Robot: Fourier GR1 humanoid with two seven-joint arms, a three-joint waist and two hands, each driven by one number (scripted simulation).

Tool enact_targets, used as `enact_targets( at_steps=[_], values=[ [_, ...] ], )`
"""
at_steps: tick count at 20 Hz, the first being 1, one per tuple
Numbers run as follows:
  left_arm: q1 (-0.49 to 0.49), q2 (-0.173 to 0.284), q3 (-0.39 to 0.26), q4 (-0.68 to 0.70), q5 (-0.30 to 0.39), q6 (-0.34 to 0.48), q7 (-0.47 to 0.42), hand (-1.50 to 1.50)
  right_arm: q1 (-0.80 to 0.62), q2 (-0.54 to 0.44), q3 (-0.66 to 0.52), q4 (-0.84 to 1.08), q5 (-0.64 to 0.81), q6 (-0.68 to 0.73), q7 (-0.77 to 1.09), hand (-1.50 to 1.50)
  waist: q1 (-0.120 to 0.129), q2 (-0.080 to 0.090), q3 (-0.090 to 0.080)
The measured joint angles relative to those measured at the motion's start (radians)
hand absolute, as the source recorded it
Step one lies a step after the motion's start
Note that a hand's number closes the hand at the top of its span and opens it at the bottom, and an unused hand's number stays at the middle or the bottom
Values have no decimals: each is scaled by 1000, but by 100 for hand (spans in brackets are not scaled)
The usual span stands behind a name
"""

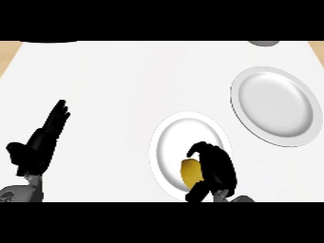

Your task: Pick the lemon from the plate and place it in the plate

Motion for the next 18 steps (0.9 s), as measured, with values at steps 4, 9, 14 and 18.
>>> enact_targets(
  at_steps=[4,9,14,18],
  values=[
    [-2,-1,17,1,-5,-15,2,0,0,9,0,12,13,-23,-43,150,-2,-4,-3],
    [33,4,35,-12,0,-21,-8,0,92,-164,-133,-60,-70,-61,-159,150,-20,-5,3],
    [53,6,55,-17,5,-7,-12,0,183,-421,-414,-19,-197,-89,-308,150,-66,-1,8],
    [55,10,58,-17,6,-11,-12,0,237,-584,-626,57,-317,-131,-524,150,-62,1,9]
  ],
)
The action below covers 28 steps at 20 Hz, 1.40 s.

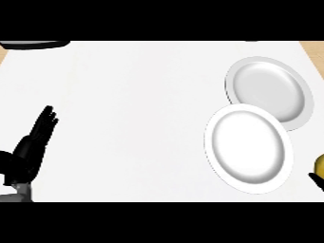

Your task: Pick the lemon from the plate and place it in the plate

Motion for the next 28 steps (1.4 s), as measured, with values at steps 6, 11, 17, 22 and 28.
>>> enact_targets(
  at_steps=[6,11,17,22,28],
  values=[
    [-16,-11,-13,-8,-11,-1,14,0,94,-130,-244,129,-173,-4,-345,150,28,3,-2],
    [-14,-27,-27,-18,-29,1,14,0,125,-167,-379,124,-250,10,-467,150,43,4,-3],
    [-19,-22,-18,-22,-25,-21,23,0,126,-142,-479,0,-290,-12,-480,150,50,4,-4],
    [-35,-41,-18,-2,-43,-18,18,0,83,-133,-502,-89,-298,49,-416,150,56,5,-4],
    [-35,-44,-13,-11,-50,-30,25,0,-55,-140,-423,-144,-251,103,-270,150,65,7,-5]
  ],
)
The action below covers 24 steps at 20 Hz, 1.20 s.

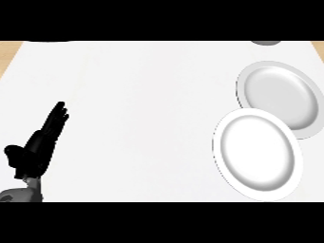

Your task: Pick the lemon from the plate and place it in the plate

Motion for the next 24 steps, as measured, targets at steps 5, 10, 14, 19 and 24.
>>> enact_targets(
  at_steps=[5,10,14,19,24],
  values=[
    [-8,-15,-6,1,-18,6,0,0,-125,43,119,10,56,18,80,150,3,1,0],
    [-12,-26,-11,-8,-29,10,13,0,-298,110,241,109,134,-7,130,150,10,2,1],
    [-8,-21,-1,-21,-26,-3,23,0,-413,172,307,220,200,-43,139,150,10,2,1],
    [-32,-15,18,11,-25,-16,12,0,-536,251,340,381,250,-97,140,150,9,3,1],
    [-30,-16,24,15,-27,-22,5,0,-627,329,301,527,247,-198,168,-150,11,4,1]
  ],
)
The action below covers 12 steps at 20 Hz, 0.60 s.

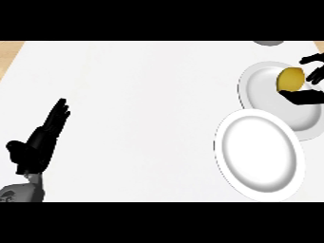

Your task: Pick the lemon from the plate and place it in the plate

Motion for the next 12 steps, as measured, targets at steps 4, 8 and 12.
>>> enact_targets(
  at_steps=[4,8,12],
  values=[
    [2,0,3,-5,-1,-8,4,0,-80,29,-16,132,5,-35,21,-150,0,0,0],
    [-1,-13,1,4,-14,4,-5,0,-136,41,-78,250,-46,-78,-40,-150,1,1,1],
    [18,-20,-1,-8,-18,8,-11,0,-140,48,-173,249,-154,-105,-113,-150,-5,-1,1]
  ],
)
